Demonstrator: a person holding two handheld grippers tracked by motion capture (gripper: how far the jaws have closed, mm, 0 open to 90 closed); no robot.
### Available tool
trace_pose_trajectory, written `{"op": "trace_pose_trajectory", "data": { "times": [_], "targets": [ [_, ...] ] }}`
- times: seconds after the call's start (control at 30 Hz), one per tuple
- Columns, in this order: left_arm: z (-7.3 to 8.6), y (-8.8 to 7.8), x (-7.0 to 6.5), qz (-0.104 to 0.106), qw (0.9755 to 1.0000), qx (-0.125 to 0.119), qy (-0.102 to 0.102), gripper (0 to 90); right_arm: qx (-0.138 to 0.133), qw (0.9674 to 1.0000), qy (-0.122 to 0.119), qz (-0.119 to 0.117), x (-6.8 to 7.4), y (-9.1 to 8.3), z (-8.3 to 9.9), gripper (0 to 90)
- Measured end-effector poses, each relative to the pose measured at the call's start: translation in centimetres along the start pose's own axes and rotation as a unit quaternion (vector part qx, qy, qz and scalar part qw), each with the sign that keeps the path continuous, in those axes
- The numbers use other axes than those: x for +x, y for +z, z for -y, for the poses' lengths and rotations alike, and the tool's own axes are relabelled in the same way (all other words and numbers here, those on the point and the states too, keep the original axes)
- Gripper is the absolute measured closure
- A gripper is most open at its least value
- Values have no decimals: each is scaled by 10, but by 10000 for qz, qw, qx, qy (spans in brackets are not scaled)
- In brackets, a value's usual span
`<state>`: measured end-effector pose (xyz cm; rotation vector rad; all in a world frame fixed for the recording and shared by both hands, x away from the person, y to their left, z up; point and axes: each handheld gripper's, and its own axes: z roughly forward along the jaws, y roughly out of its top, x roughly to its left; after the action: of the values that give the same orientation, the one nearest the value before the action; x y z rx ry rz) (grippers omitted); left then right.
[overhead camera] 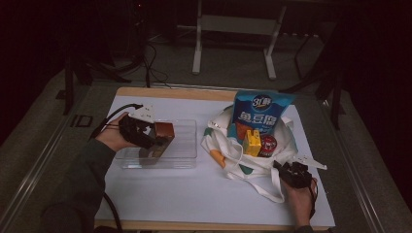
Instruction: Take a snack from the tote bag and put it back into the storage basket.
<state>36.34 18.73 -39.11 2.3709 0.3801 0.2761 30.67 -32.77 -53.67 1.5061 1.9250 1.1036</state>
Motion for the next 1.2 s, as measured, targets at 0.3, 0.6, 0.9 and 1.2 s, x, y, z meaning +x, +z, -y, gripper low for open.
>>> {"op": "trace_pose_trajectory", "data": {
  "times": [0.3, 0.6, 0.9, 1.2],
  "targets": [
    [-8, 10, -1, 47, 9999, 84, 85, 416, 1, 10000, 2, -1, 0, 0, 0, 668],
    [-16, 21, -3, 88, 9998, 155, 91, 407, 1, 10000, 9, -6, 0, 0, 0, 668],
    [-19, 29, -2, 136, 9998, 99, -49, 394, 4, 10000, 15, -8, 0, 0, 0, 668],
    [-25, 39, -5, 226, 9996, 172, -9, 383, 4, 10000, 15, -9, 0, 0, 0, 668]
  ]
}}
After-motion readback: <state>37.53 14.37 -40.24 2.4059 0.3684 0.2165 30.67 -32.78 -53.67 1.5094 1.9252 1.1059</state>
